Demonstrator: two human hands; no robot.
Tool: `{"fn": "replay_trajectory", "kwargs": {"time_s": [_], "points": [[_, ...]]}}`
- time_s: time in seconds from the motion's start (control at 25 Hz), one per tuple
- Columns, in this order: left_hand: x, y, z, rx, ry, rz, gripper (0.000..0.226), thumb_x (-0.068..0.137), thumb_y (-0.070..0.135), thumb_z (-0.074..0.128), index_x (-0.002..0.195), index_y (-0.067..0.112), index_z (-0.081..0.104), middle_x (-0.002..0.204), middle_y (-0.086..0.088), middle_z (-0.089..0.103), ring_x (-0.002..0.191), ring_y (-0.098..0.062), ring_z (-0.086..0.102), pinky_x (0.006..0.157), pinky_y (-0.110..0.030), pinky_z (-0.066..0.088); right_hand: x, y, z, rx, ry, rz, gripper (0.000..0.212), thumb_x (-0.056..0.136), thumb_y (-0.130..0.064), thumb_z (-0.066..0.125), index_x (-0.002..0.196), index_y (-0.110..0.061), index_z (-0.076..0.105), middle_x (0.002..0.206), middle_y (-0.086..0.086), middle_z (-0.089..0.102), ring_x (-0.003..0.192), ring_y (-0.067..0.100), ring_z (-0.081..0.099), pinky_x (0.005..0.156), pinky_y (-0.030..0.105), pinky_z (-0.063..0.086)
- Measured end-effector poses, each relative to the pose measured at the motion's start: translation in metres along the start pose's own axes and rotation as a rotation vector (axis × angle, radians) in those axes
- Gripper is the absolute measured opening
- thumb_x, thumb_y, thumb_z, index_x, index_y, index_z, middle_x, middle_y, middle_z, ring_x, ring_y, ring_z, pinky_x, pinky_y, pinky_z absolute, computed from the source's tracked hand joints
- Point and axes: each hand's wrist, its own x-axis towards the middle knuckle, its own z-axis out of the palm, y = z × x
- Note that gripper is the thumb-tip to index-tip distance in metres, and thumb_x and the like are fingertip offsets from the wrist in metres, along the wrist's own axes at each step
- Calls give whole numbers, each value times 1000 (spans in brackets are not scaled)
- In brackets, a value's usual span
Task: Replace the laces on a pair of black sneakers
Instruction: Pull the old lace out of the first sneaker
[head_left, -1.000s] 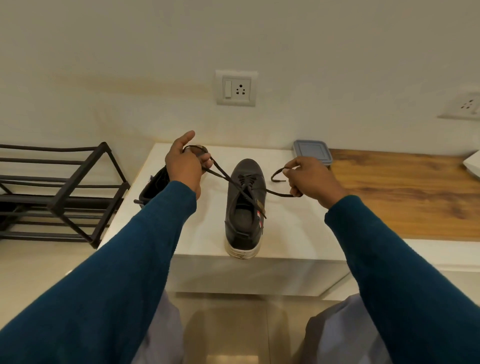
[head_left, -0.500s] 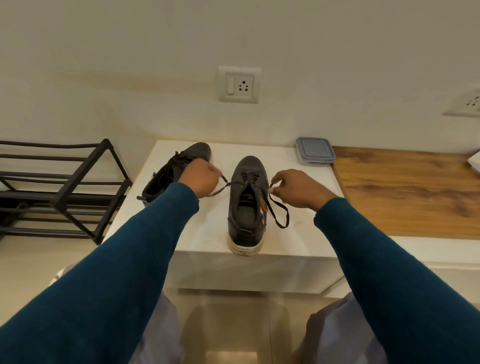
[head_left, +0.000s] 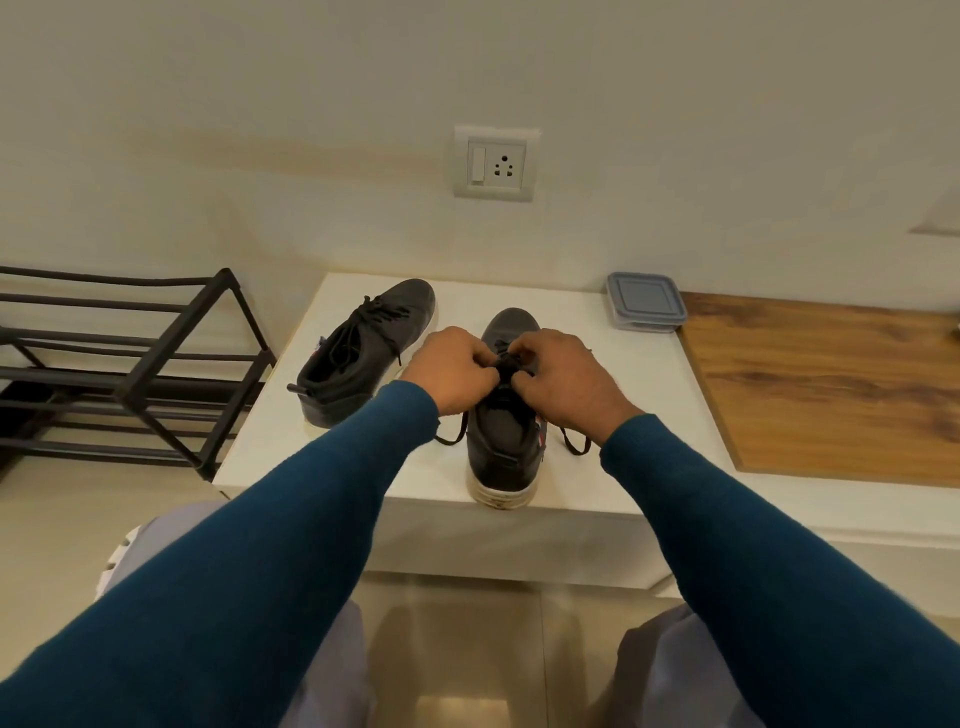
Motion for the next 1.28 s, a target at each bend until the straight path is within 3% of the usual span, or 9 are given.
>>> {"fn": "replay_trajectory", "kwargs": {"time_s": [0.16,0.44,0.56,0.72,0.88,1.0,1.08,1.2,1.28], "points": [[7,-6,-9,-333,-105,-217,24,88,-4,63,100,13,76,89,-8,76,70,-24,74,66,-32,63,-5,-6,10,142,105,96,28,90,-8,56,114,-20,65,110,2,64,95,19,61,82,35,56],[8,-8,-11,-424,-135,-248,22,88,-4,64,101,10,75,94,-12,76,70,-22,75,63,-28,61,-3,-11,18,-221,136,-149,3,97,-17,54,95,-20,53,91,1,53,75,22,54,57,27,33],[6,-9,-9,-411,-127,-241,21,88,-2,66,102,12,73,96,-12,75,69,-20,75,60,-25,59,0,-3,21,141,270,123,6,97,-15,50,91,-16,49,83,2,57,73,22,57,55,29,41],[9,-11,-8,-385,-113,-225,23,87,-2,67,100,16,74,97,-9,75,71,-21,76,61,-28,61,5,4,9,858,244,596,25,97,-15,53,117,-1,59,97,9,64,88,24,65,86,46,59],[9,-10,-9,-377,-119,-215,22,86,-3,67,91,16,77,92,-10,76,77,-24,76,74,-37,64,-4,-8,10,-156,151,-84,30,94,-27,58,122,-17,59,124,2,53,113,21,49,92,36,44],[7,-11,-10,-374,-117,-212,22,87,-3,67,94,15,76,93,-10,76,76,-22,76,69,-33,63,-1,-10,10,-349,94,-210,17,99,-23,54,110,-15,66,113,4,58,108,24,49,88,38,45],[5,-11,-11,-395,-111,-220,22,88,-3,66,98,14,75,96,-11,74,75,-22,76,62,-27,61,3,-10,6,-86,183,-181,12,98,-20,57,98,-15,68,102,1,62,99,18,53,85,36,47],[3,-9,-10,-395,-122,-212,23,87,-2,67,101,16,73,101,-8,73,79,-22,75,62,-26,60,11,1,-12,758,558,341,11,98,-14,54,90,-11,60,89,3,60,84,16,57,85,42,56],[3,-6,-8,-385,-125,-205,23,87,-3,68,101,15,73,101,-9,72,81,-24,75,66,-29,62,8,7,-15,842,559,545,8,97,-15,52,104,-12,56,105,6,57,100,21,57,95,44,53]]}}
